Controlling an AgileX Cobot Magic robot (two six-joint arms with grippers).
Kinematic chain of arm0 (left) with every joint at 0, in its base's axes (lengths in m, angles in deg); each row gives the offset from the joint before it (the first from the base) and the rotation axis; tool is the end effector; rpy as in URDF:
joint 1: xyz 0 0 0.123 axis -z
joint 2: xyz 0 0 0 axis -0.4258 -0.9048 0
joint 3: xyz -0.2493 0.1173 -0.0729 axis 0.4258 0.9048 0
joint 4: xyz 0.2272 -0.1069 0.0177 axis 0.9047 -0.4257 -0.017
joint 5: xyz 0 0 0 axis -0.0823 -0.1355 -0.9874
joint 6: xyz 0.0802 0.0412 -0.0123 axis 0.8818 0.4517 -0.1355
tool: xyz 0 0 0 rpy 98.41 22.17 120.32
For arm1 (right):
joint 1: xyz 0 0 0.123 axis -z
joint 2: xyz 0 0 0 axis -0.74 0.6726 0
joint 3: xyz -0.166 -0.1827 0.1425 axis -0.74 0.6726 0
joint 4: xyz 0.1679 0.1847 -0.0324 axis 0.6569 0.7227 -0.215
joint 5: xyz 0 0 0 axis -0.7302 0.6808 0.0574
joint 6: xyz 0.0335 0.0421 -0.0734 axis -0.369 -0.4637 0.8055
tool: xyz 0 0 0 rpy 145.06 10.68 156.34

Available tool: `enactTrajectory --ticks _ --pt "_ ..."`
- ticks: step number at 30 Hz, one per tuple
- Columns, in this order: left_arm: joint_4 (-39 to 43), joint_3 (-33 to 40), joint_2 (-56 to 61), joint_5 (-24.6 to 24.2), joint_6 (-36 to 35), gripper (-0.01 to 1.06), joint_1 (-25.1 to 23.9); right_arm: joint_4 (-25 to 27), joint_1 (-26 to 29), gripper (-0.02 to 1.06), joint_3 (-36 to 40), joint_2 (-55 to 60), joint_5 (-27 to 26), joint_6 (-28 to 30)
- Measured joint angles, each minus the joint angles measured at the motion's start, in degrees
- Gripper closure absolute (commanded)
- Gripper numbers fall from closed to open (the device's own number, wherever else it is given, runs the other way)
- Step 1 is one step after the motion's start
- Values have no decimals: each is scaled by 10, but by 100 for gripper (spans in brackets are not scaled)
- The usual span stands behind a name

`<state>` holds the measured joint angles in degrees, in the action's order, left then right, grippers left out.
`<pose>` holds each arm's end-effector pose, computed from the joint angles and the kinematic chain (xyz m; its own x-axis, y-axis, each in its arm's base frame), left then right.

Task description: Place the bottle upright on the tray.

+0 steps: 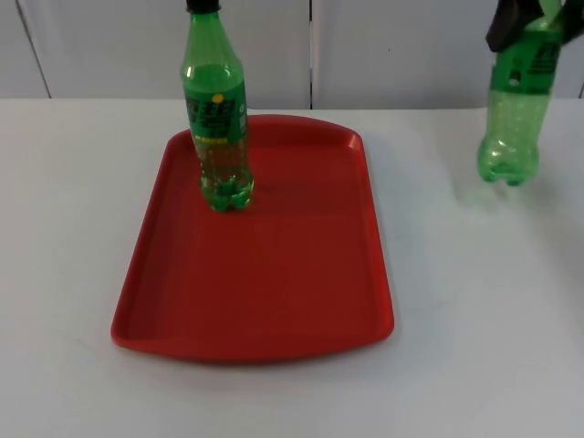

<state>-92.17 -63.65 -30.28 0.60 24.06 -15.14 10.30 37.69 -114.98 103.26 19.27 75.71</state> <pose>0.0077 -0.0155 0.3224 -0.3241 0.0480 -0.9448 0.3124 0.9481 -0.0590 0.4791 0.1038 0.2719 -0.8443 -0.1961 -0.4987 -0.3100 0.9378 0.1561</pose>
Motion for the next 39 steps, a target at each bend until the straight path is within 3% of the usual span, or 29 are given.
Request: enactTrajectory --ticks 2,14,24,29,30,33,34,39 --pt "0 0 0 0 0 5 0 26 -4 105 0 -16 -15 27" --pt "0 0 0 0 0 5 0 54 -70 105 0 -75 -38 126" --pt "0 0 0 0 0 5 0 141 -115 105 20 -110 -71 232" --pt "0 0 0 0 0 5 0 234 -125 105 101 -136 -124 349" --pt "0 0 0 0 0 5 0 234 -125 105 101 -136 -124 349" --pt "0 0 0 0 0 5 0 308 -132 105 178 -155 -164 455" --pt "0 0 0 0 0 5 0 308 -132 105 178 -155 -164 455" --pt "0 0 0 0 0 5 0 434 -136 105 271 -171 -189 620"
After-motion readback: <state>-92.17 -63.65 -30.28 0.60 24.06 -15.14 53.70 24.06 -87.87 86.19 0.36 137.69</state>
